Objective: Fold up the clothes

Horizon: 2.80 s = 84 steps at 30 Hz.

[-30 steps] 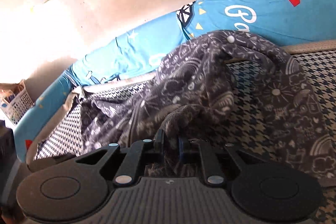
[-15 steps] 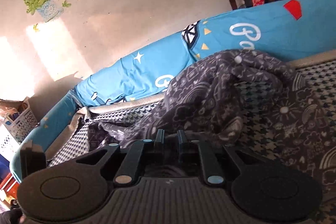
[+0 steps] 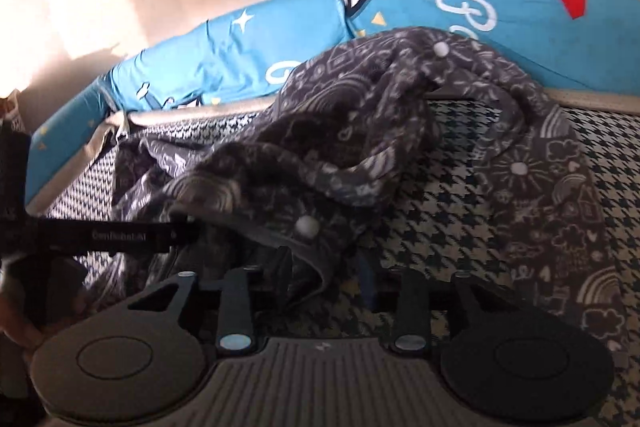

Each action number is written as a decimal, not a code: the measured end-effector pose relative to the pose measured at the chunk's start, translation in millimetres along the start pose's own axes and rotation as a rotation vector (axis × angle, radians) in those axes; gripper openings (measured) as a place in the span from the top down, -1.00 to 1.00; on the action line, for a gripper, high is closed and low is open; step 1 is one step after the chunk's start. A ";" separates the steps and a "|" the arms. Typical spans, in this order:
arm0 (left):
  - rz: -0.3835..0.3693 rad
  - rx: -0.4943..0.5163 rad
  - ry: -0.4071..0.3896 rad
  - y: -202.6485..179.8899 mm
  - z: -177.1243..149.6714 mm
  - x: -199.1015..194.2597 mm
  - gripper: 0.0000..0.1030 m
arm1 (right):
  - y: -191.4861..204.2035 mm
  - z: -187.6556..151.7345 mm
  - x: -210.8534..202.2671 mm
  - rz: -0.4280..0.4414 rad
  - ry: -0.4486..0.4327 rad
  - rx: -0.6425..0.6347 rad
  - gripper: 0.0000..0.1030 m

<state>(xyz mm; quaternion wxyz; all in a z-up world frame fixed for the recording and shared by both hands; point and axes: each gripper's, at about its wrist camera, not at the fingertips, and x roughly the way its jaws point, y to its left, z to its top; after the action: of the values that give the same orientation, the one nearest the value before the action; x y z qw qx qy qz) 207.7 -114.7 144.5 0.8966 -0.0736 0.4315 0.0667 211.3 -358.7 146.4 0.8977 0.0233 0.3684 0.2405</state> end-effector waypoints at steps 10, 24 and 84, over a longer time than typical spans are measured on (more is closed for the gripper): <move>-0.009 -0.026 0.007 3.3 2.8 0.3 -0.99 | 20.5 0.2 22.4 -0.044 -0.016 -0.075 0.29; -0.100 -0.017 0.018 -1.1 -0.9 -10.1 -0.99 | 24.0 12.9 17.2 -0.058 -0.124 0.070 0.80; -0.370 0.209 0.002 -12.6 -73.4 -71.3 -1.00 | 122.4 -142.9 -76.0 -0.131 -0.039 0.148 0.76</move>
<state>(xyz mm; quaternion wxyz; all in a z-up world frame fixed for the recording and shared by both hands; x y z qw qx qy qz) 109.8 -144.9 156.0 0.8960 -0.0583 0.4159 -0.1444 17.9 -304.0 118.7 0.9144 0.0700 0.3681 0.1530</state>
